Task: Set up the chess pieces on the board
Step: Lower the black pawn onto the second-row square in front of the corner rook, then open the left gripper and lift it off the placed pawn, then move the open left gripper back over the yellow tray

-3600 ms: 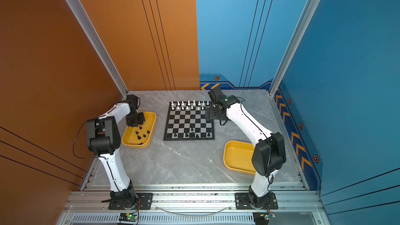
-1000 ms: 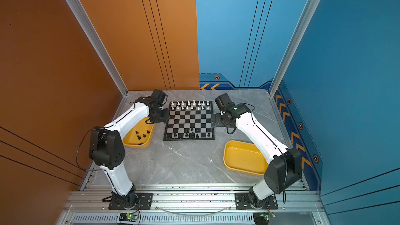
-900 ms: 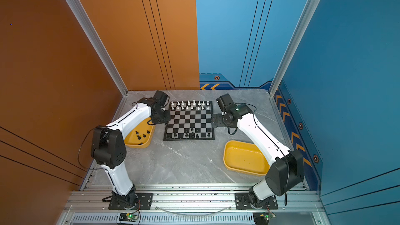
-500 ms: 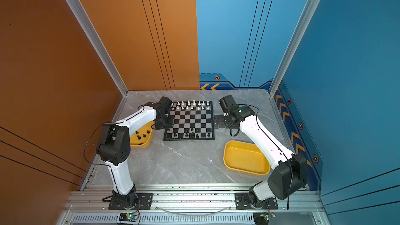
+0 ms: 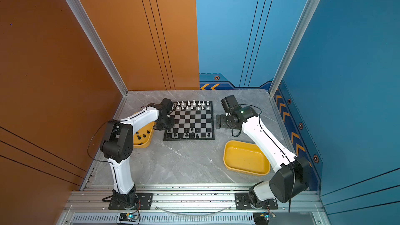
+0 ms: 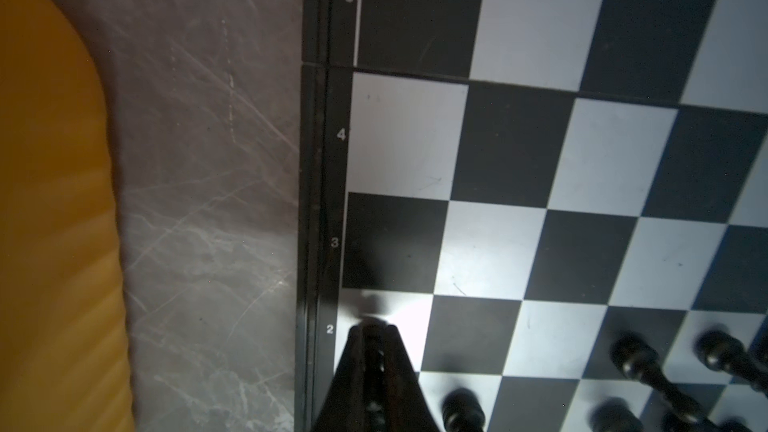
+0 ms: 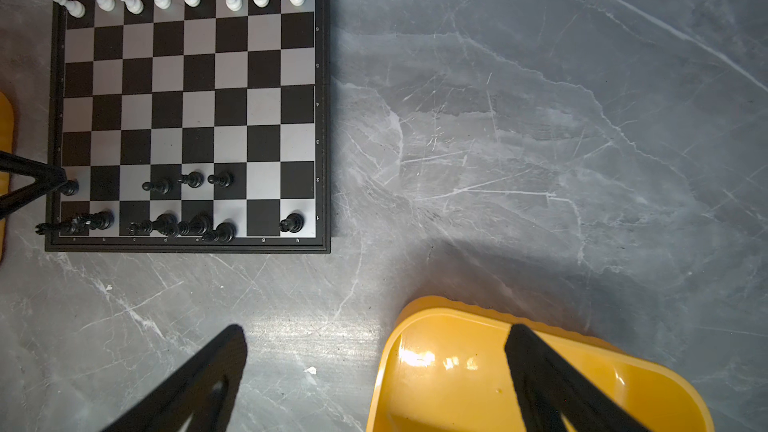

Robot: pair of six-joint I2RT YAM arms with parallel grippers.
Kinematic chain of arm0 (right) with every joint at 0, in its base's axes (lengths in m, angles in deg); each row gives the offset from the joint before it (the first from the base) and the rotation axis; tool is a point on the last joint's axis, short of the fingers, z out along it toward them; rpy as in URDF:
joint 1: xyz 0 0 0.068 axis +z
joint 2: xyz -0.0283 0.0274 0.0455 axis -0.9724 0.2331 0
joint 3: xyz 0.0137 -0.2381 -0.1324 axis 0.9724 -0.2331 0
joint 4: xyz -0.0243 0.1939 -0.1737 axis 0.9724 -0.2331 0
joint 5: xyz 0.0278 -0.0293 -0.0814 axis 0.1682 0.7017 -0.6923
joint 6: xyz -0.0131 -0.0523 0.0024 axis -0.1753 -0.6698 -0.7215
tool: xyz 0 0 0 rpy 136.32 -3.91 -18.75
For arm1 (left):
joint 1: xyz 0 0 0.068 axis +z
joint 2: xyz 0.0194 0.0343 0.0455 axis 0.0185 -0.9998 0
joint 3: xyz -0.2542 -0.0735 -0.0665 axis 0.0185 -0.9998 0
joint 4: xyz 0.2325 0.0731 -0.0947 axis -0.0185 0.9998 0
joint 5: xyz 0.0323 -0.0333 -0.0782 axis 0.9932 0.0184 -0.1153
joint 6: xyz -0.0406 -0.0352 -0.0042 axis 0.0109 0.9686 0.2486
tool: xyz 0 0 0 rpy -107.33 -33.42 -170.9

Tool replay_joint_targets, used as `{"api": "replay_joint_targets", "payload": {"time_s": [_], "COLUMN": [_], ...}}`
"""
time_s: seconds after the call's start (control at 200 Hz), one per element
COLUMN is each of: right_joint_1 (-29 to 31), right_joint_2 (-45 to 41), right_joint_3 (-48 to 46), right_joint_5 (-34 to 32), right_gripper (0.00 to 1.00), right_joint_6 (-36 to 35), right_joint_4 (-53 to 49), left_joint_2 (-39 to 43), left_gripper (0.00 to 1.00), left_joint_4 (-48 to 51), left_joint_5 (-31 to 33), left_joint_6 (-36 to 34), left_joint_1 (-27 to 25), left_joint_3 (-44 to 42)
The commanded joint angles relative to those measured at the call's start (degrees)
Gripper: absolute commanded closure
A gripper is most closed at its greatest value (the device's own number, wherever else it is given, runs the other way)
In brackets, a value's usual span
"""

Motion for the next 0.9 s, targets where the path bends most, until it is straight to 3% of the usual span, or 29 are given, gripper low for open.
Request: {"api": "replay_joint_targets", "payload": {"time_s": [0.0,0.145,0.491,0.896], "right_joint_1": [-0.4,-0.7,-1.0,-0.9], "right_joint_2": [-1.6,-1.8,-0.5,3.8], "right_joint_3": [-0.8,-0.9,0.3,2.4], "right_joint_5": [-1.0,-1.0,-0.3,2.4], "right_gripper": [0.00,0.00,0.00,0.00], "right_joint_6": [-0.3,-0.4,-1.2,-1.7], "right_joint_4": [-1.9,-1.9,-1.4,0.6], "left_joint_2": [-1.2,-0.7,5.8,20.8], "left_gripper": [0.79,0.62,0.61,0.61], "left_joint_4": [0.3,0.4,2.0,3.3], "left_joint_5": [-0.5,-0.7,0.1,3.0], "left_joint_6": [-0.6,-0.5,0.2,-2.1], "left_joint_1": [-0.1,-0.3,1.4,16.7], "left_joint_3": [0.8,1.4,4.0,-10.1]}}
